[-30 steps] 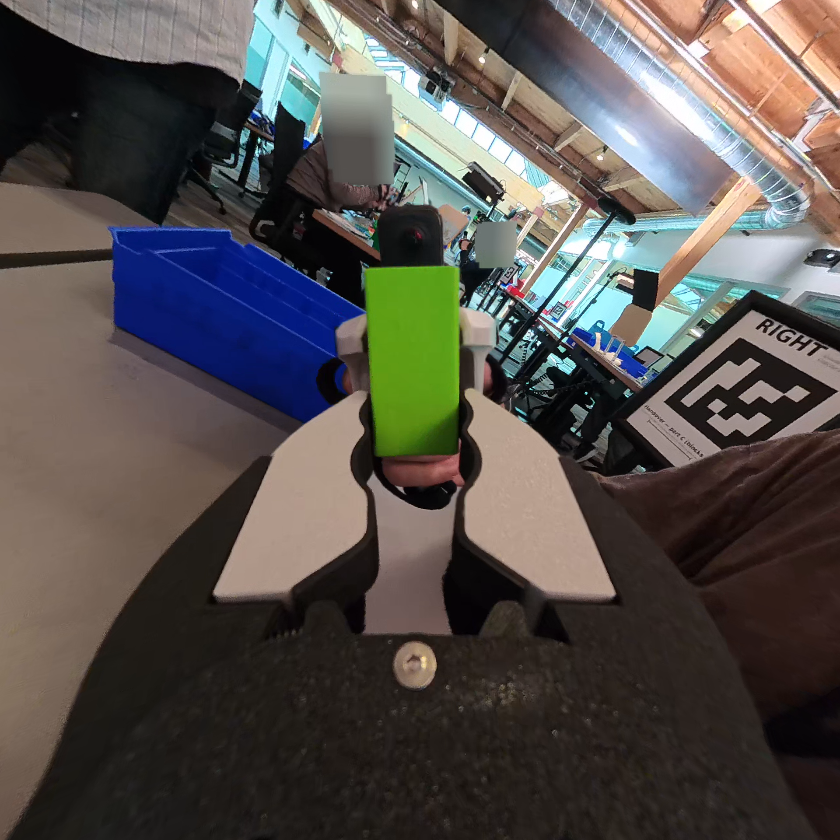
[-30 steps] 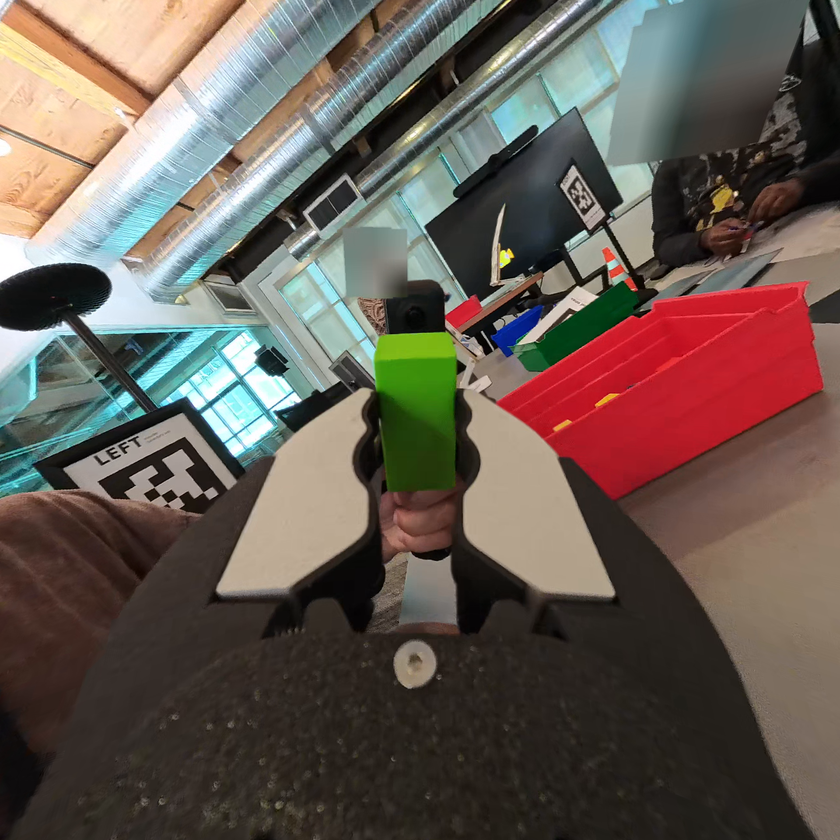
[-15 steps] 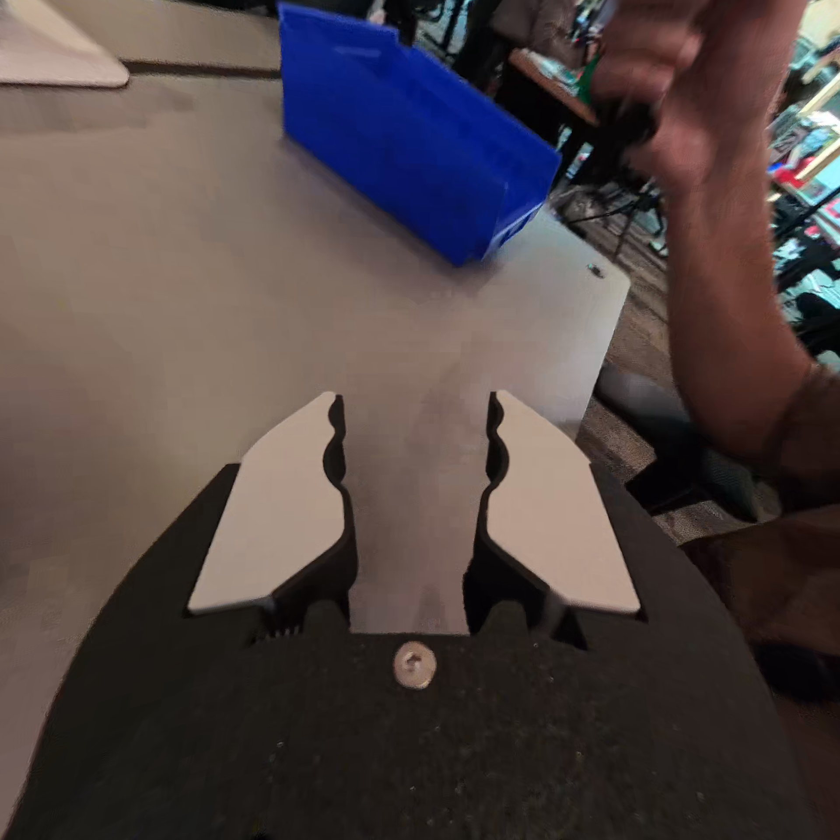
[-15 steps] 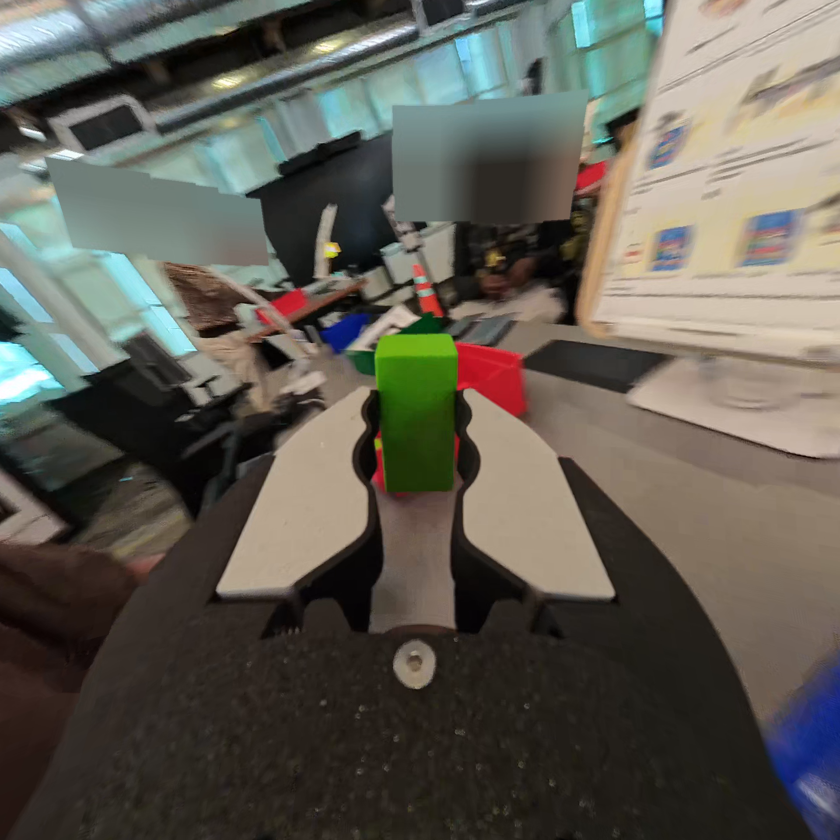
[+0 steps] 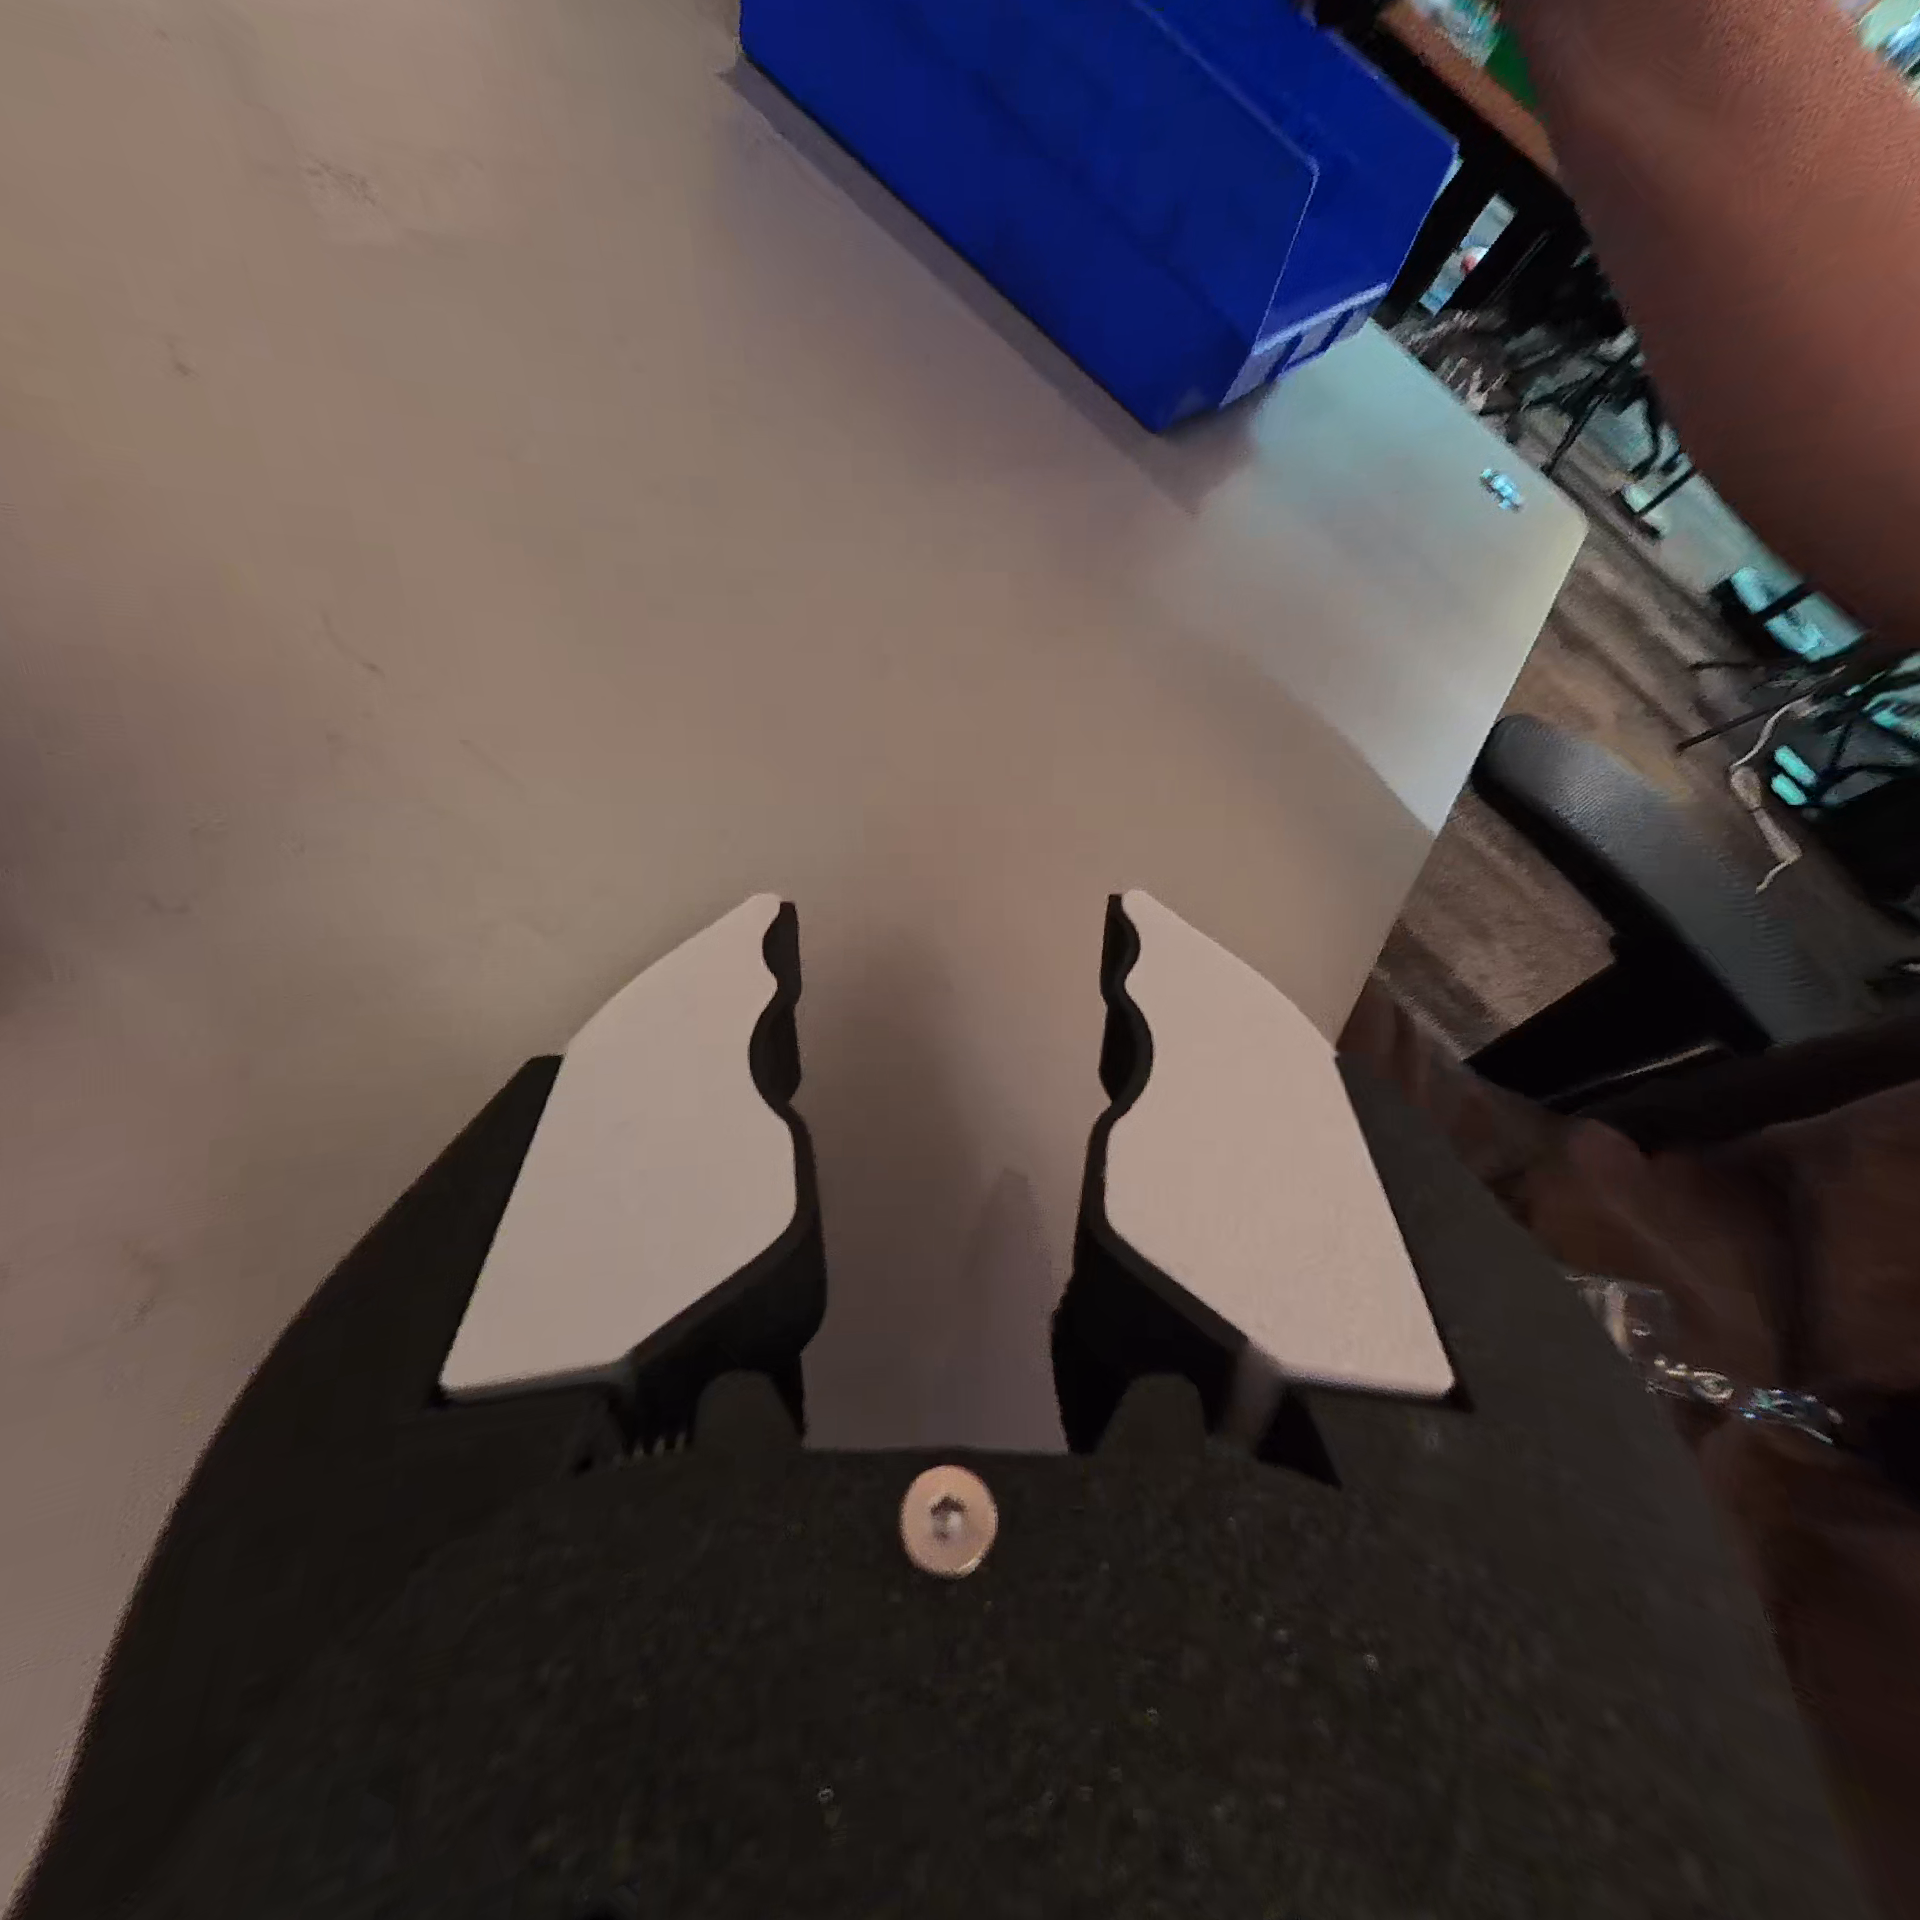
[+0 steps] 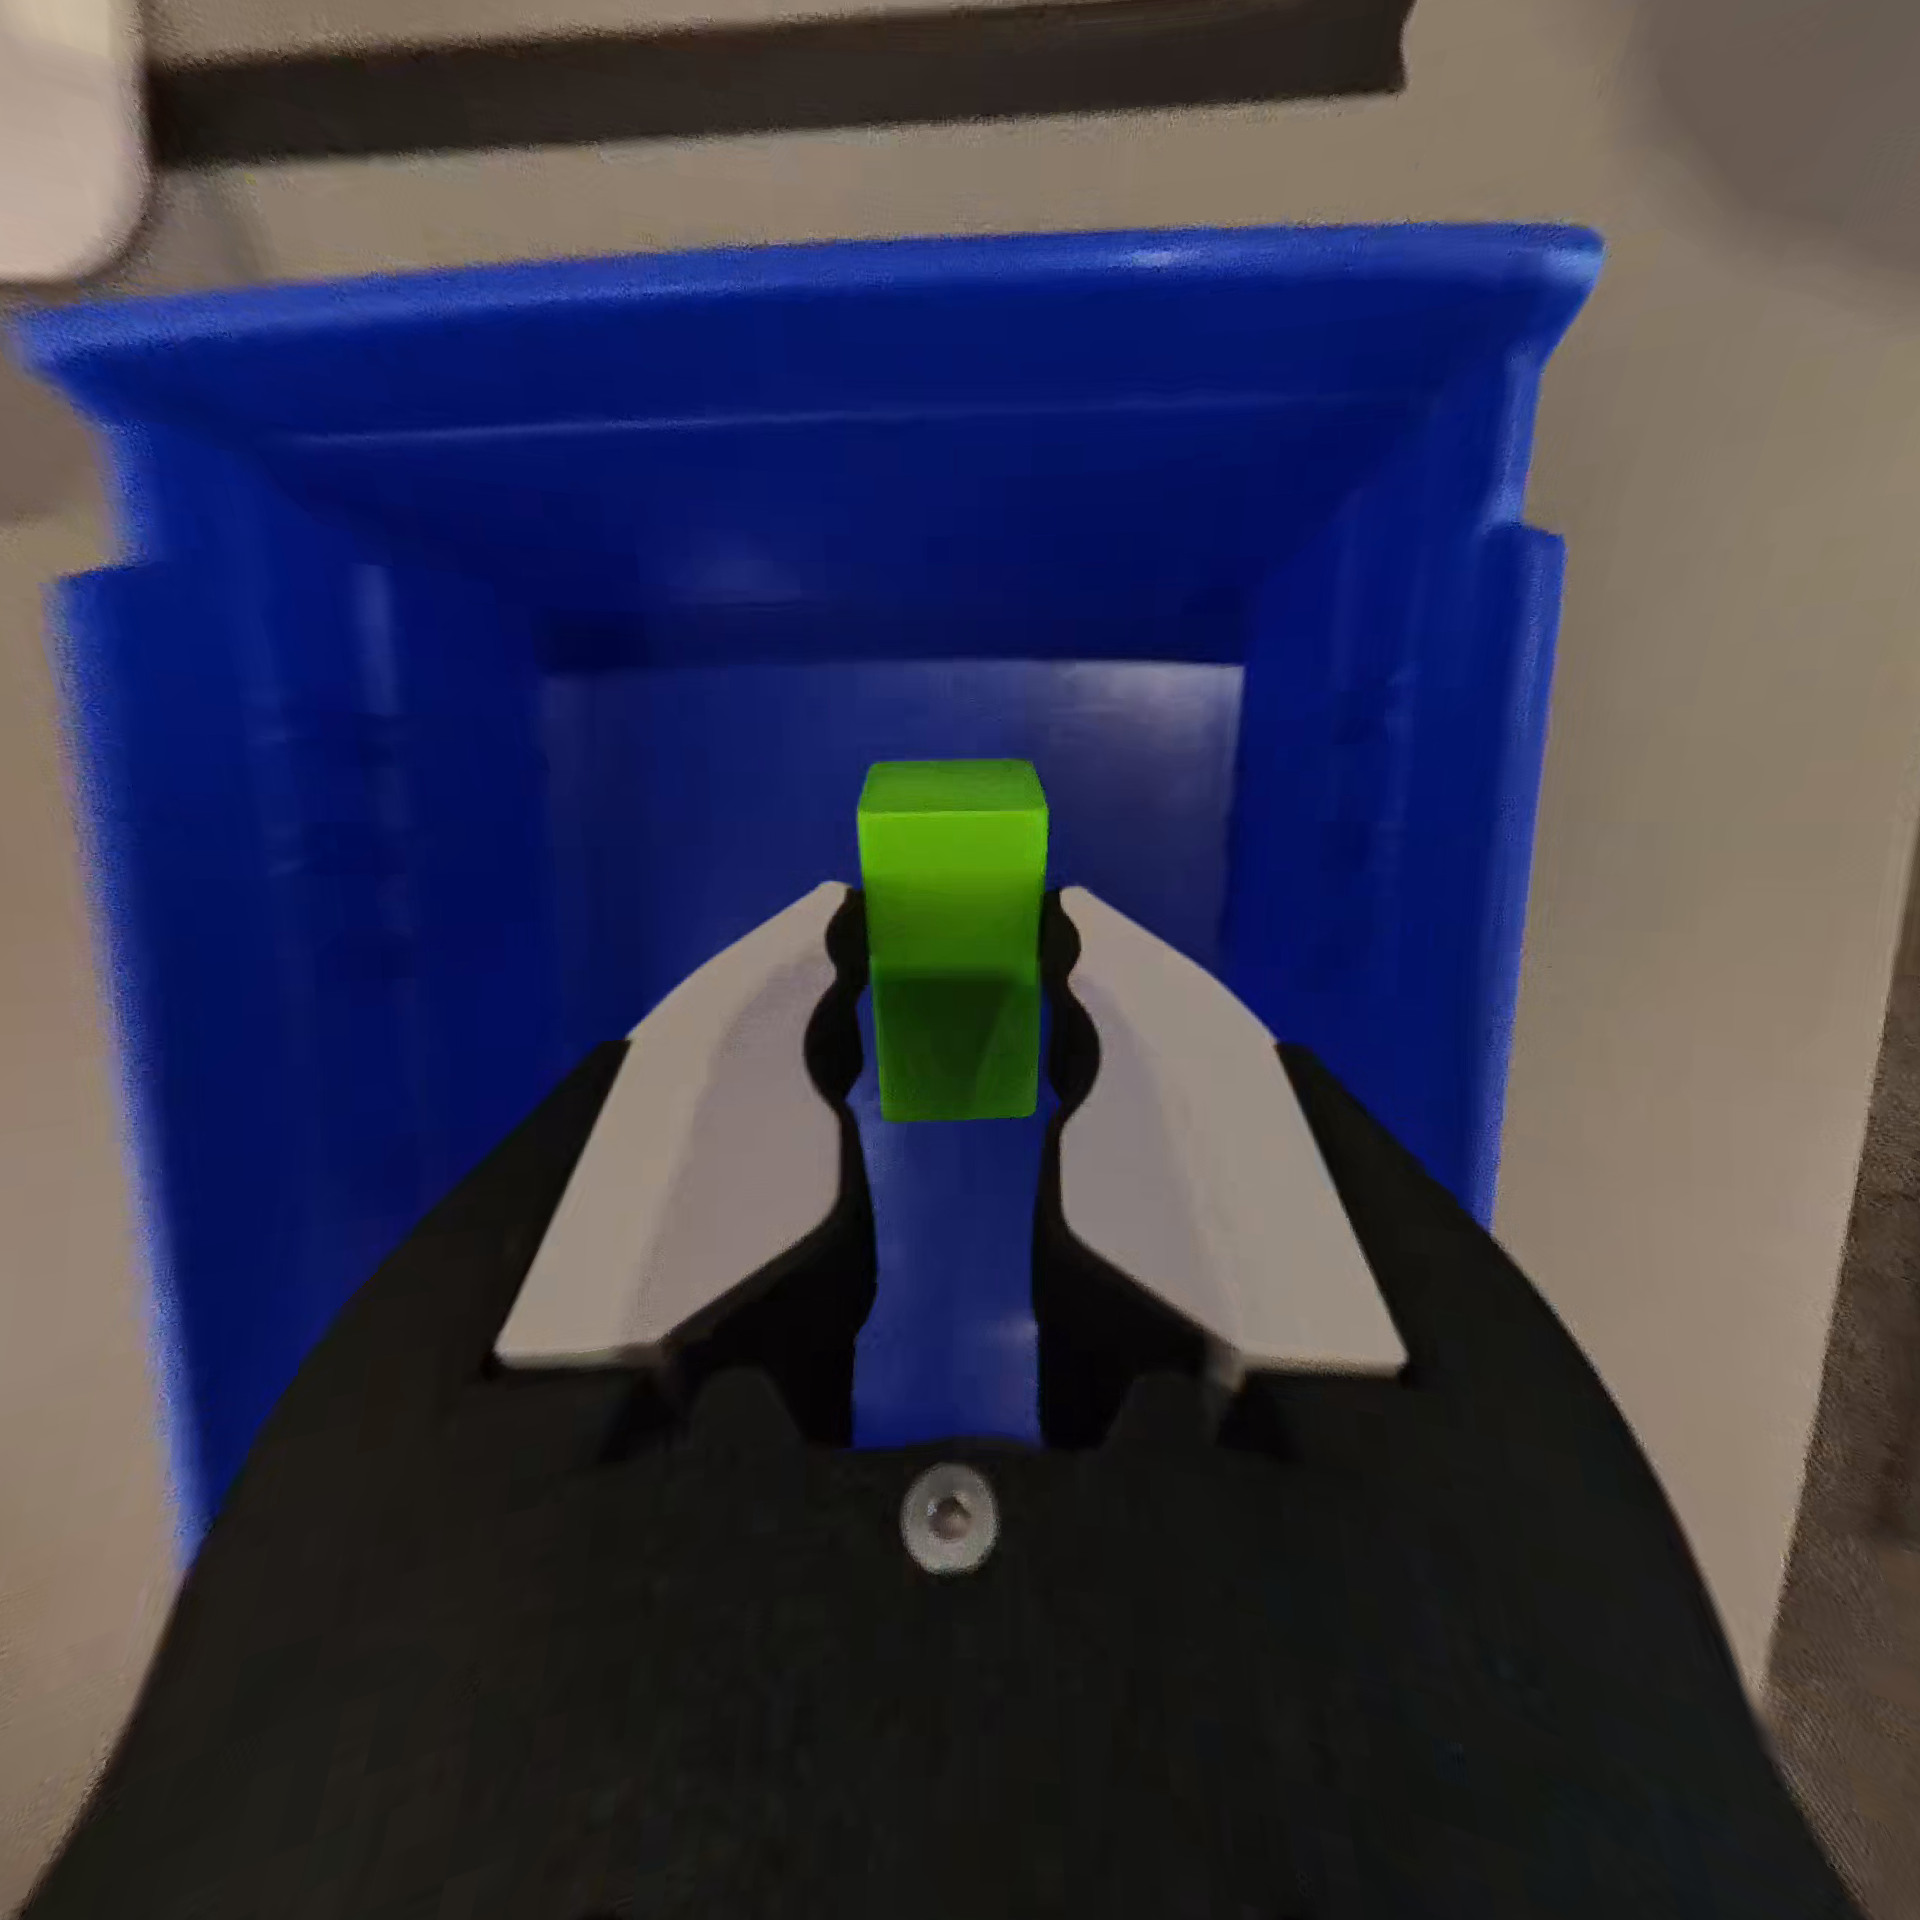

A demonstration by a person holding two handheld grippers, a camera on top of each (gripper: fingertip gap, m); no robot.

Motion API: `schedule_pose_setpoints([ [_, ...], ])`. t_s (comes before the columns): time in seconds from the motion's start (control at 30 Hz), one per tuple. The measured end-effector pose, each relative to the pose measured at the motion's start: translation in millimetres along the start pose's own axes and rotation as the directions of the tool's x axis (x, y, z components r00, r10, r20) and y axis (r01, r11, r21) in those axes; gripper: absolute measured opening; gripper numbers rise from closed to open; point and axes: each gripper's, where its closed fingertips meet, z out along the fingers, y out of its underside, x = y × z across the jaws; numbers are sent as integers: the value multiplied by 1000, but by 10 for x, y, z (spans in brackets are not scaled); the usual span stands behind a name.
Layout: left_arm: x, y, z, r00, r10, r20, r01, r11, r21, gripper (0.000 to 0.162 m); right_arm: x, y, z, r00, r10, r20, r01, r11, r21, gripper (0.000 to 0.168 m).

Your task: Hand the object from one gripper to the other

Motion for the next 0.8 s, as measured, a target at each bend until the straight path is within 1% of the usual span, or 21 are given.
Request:
schedule_pose_setpoints([
  [0.1,-4,25,12,998,49,36,-48,999,-22,56,157,-53,265,994,-35,-108,23,994,-104,32],
  [0.2,-26,82,25,996,66,63,-63,997,-50,56,274,-126,362,978,-72,-196,44,989,-144,32],
  [0.27,-32,108,23,996,60,67,-56,997,-57,60,275,-114,420,977,-79,-199,44,984,-173,32],
  [0.37,-40,105,3,995,66,75,-62,996,-58,59,266,-75,491,978,-78,-193,41,981,-192,32],
  [0.47,-76,90,-18,992,84,97,-79,995,-58,59,296,-40,512,973,-88,-212,46,979,-196,32],
  [0.53,-67,82,-18,994,73,85,-69,996,-52,59,299,-3,545,977,-76,-198,37,980,-198,32],
  [0.63,-65,70,-7,995,65,78,-61,997,-51,60,322,-8,566,980,-48,-192,17,987,-157,32],
  [0.73,-72,75,4,994,72,82,-67,996,-56,60,315,-7,551,979,-68,-193,40,989,-145,32],
  [0.8,-71,84,6,995,65,80,-61,997,-57,61,330,-68,421,966,-114,-233,92,990,-104,41],
])
